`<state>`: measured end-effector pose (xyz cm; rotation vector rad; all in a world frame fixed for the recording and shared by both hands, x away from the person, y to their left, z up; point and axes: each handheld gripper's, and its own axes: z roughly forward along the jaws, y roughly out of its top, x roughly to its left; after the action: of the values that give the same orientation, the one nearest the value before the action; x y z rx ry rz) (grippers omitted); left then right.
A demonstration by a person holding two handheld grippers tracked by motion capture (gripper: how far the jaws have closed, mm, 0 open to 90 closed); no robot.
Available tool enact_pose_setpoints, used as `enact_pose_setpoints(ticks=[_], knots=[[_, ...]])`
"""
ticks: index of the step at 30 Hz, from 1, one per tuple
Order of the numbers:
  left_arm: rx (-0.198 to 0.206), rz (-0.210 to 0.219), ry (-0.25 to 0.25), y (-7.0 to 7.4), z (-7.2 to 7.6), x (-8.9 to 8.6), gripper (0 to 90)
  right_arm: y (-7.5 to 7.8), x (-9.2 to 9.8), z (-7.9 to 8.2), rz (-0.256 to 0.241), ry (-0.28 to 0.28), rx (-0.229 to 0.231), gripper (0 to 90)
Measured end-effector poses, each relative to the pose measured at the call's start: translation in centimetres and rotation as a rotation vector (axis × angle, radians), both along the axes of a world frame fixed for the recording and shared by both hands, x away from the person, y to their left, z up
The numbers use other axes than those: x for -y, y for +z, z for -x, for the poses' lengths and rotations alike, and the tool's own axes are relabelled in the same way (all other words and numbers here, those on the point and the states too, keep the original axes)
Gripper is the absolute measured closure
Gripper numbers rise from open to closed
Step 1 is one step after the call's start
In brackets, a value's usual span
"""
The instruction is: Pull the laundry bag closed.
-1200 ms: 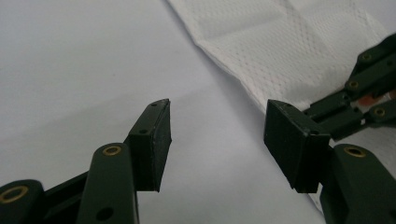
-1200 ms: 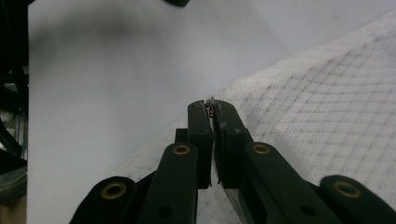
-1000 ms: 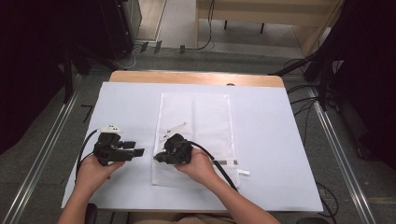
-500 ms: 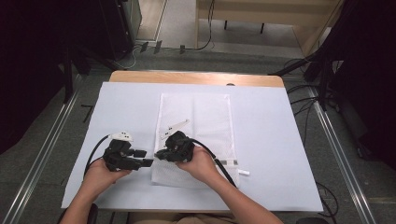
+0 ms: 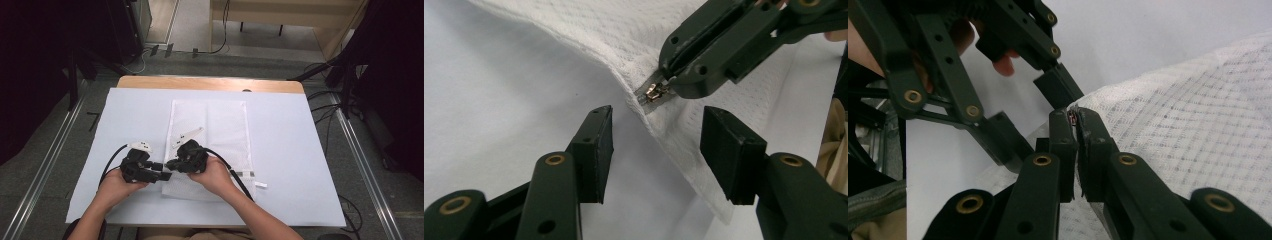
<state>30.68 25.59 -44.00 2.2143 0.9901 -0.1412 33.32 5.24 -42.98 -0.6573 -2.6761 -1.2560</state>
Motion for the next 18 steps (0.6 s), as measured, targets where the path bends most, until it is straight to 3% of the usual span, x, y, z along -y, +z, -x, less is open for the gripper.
enact_pose_setpoints(ticks=[5, 12, 18], knots=[[-0.048, 0.011, 0.014, -0.21, -0.46, 0.03, 53.8, 0.19, 0.07, 0.06, -0.011, -0.003, -0.001, 87.8], [-0.056, 0.016, 0.006, -0.33, -0.58, 0.26, 56.8, 0.23, -0.02, 0.09, -0.026, -0.003, -0.011, 87.8], [-0.067, 0.031, 0.004, -0.33, -0.68, 0.31, 65.7, 0.31, -0.03, 0.11, -0.036, 0.000, -0.017, 87.9]])
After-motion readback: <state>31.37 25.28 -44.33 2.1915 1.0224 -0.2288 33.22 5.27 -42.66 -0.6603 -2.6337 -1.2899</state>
